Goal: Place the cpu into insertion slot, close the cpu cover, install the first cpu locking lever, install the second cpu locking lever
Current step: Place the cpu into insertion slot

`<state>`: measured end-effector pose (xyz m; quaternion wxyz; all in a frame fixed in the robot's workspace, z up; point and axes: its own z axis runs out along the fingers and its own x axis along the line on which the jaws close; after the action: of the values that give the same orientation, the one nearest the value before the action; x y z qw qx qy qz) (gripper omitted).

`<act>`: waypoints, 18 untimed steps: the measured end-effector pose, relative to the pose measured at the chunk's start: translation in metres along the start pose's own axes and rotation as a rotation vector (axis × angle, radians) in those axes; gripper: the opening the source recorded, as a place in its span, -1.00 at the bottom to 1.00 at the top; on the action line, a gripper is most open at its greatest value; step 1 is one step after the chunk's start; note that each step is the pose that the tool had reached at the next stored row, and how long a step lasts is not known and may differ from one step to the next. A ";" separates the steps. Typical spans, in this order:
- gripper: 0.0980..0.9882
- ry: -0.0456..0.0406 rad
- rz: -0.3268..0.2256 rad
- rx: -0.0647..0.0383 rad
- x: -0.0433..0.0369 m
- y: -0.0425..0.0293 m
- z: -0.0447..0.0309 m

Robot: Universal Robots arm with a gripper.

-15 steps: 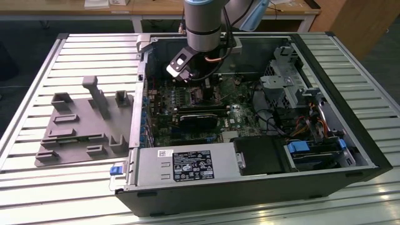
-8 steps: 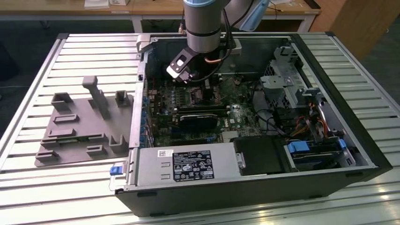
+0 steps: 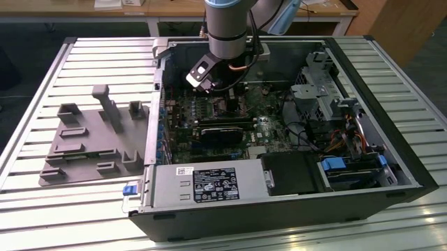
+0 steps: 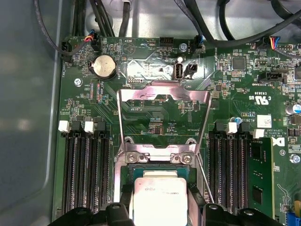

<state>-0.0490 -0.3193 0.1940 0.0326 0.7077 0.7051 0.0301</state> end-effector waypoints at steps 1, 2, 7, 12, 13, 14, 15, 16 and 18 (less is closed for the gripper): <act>0.01 0.0000 0.000 0.000 0.0000 0.0000 0.0000; 0.01 0.0000 0.000 0.000 0.0000 0.0000 0.0000; 0.15 0.0000 0.000 0.000 0.0000 0.0000 0.0000; 0.15 0.0000 0.000 0.000 0.0000 0.0004 -0.0044; 0.15 0.0001 0.000 0.000 0.0000 0.0006 -0.0064; 0.15 0.0001 0.000 0.000 0.0000 0.0008 -0.0087; 0.15 0.0000 0.000 0.000 0.0000 0.0010 -0.0115; 0.15 0.0000 0.000 0.000 0.0000 0.0012 -0.0142; 0.15 0.0000 0.000 0.000 -0.0001 0.0016 -0.0185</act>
<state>-0.0490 -0.3193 0.2126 0.0326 0.7078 0.7051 0.0301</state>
